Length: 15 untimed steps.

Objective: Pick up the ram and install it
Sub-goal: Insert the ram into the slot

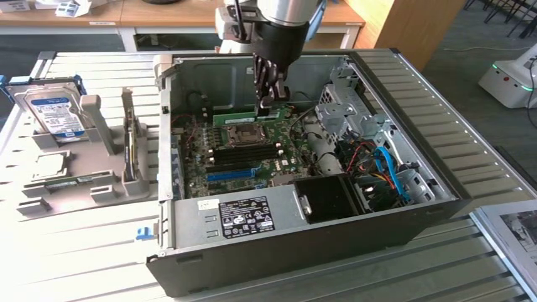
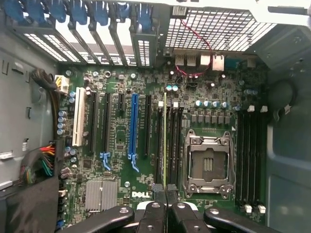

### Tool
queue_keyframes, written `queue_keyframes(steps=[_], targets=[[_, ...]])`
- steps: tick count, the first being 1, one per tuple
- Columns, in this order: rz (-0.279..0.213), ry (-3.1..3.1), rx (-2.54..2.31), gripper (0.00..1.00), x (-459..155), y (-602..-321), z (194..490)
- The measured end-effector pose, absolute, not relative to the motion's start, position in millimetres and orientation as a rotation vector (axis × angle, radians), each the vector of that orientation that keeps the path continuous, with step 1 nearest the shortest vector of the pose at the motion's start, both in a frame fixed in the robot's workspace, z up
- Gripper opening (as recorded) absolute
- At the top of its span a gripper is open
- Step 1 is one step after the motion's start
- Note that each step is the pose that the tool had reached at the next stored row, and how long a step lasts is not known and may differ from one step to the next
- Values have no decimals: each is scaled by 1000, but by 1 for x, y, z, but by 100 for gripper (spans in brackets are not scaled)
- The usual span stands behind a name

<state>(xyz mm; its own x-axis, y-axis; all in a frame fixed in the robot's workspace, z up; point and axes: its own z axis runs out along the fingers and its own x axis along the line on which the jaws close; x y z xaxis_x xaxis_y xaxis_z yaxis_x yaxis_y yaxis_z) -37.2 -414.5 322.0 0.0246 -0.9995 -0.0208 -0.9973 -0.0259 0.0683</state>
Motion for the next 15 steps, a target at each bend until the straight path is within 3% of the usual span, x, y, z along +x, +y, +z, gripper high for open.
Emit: queue_keyframes(steps=[15], targets=[[-96,-2169,2224,11,-37,-415,295]])
